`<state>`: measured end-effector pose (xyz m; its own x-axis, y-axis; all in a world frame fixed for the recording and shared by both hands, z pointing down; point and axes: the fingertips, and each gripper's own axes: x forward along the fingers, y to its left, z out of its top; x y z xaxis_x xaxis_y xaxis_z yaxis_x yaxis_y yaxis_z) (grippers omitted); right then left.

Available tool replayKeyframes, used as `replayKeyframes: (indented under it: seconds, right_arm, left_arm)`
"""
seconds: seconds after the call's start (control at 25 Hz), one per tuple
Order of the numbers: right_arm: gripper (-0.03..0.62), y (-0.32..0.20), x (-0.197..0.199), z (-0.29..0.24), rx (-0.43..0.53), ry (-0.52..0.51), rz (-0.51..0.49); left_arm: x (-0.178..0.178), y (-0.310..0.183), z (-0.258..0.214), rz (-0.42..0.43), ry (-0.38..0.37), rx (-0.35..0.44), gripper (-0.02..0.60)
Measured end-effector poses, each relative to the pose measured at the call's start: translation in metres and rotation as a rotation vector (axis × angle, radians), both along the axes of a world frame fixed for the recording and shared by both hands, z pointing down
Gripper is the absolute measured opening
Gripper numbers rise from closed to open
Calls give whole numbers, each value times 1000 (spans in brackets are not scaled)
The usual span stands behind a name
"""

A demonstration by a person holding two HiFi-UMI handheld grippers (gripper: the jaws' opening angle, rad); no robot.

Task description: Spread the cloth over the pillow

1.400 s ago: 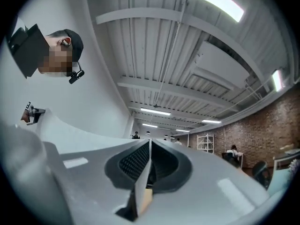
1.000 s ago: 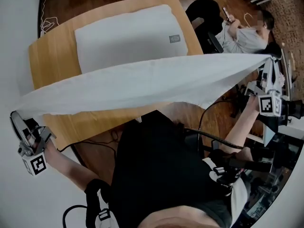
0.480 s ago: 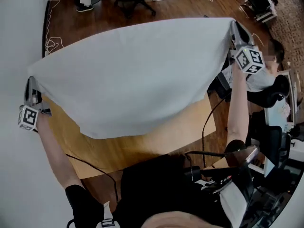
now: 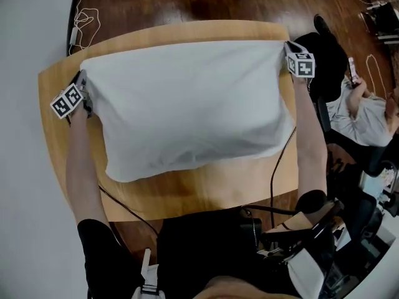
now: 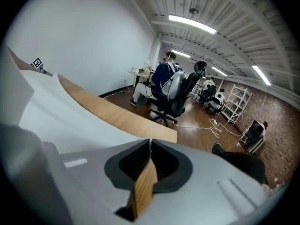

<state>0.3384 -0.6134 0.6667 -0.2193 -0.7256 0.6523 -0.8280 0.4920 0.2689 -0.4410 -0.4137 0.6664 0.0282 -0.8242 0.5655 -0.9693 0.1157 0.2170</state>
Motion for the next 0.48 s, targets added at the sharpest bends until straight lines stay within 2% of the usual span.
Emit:
replayKeyframes:
  seconds: [0.08, 0.12, 0.16, 0.2, 0.28, 0.32, 0.36, 0.4, 0.48]
  right_arm:
    - [21, 10, -3, 18, -55, 29, -39]
    - [55, 14, 1, 25, -89, 42, -40]
    - [128, 19, 10, 27, -121, 56, -20]
    - [190, 24, 28, 24, -144, 64, 19]
    - [199, 39, 74, 3, -148, 26, 136]
    - [199, 49, 94, -11, -137, -35, 192]
    - [199, 63, 108, -25, -123, -117, 232]
    - [199, 82, 118, -36, -106, -206, 252]
    - [199, 135, 135, -57, -63, -343, 262]
  left_arm:
    - [-7, 11, 1, -12, 9, 10, 113]
    - [-11, 15, -3, -17, 24, 25, 189]
    - [-16, 18, -10, -21, 36, 41, 241]
    - [-22, 23, -18, -28, 38, 55, 249]
    - [-37, 40, -37, -47, 32, 83, 264]
    - [-43, 56, -48, -43, 36, 97, 264]
    - [-42, 77, -58, -13, 51, 107, 264]
    - [-33, 103, -67, 55, 81, 113, 264]
    - [11, 159, -83, 293, 167, 112, 264]
